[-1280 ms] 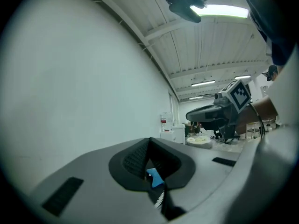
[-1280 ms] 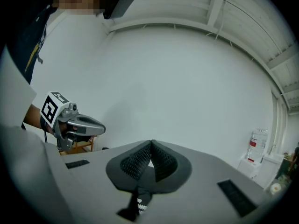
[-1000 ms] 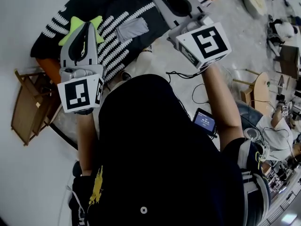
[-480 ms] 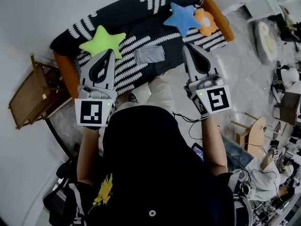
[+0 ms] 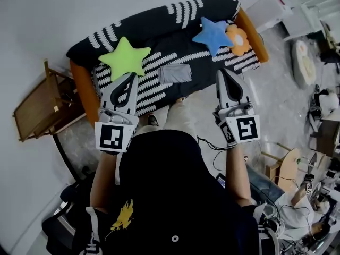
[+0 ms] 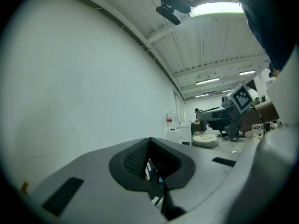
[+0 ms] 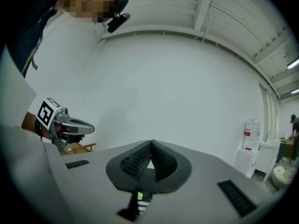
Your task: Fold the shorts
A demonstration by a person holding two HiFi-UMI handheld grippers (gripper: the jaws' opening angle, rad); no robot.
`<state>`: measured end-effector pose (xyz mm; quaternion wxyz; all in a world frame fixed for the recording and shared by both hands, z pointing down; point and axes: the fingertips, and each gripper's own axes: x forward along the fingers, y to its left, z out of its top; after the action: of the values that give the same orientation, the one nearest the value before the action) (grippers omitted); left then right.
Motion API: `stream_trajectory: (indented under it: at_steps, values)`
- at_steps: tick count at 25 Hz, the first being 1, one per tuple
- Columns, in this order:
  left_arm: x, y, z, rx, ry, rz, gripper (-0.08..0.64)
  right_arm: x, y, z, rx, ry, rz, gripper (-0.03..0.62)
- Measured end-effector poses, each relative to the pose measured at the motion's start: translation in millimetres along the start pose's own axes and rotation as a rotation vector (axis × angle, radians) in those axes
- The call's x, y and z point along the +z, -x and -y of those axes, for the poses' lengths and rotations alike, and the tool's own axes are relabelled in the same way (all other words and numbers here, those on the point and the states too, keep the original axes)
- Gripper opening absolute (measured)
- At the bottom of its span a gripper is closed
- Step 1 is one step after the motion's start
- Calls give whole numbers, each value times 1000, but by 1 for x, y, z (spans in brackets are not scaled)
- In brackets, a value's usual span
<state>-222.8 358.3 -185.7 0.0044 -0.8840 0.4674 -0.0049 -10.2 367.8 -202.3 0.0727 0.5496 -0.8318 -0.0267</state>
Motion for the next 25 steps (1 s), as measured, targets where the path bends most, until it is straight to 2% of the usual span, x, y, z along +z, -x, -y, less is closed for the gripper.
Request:
stream_trajectory:
  at_steps: [9,14,20,25]
  values:
    - [-18,29,-12,35,0,-33,12,5,-15,-52,92,-25,60,12]
    - [-23,40,-20,39,-4,-56,12,-4,-11,-54,76,-20,15,12]
    - [-20,40,-27,34,12,-51,12,7,-14,-53,33,-30,29,12]
    - [-29,43,-34,9,-45,-107,12,8,-11,-46,7,-5,3,12]
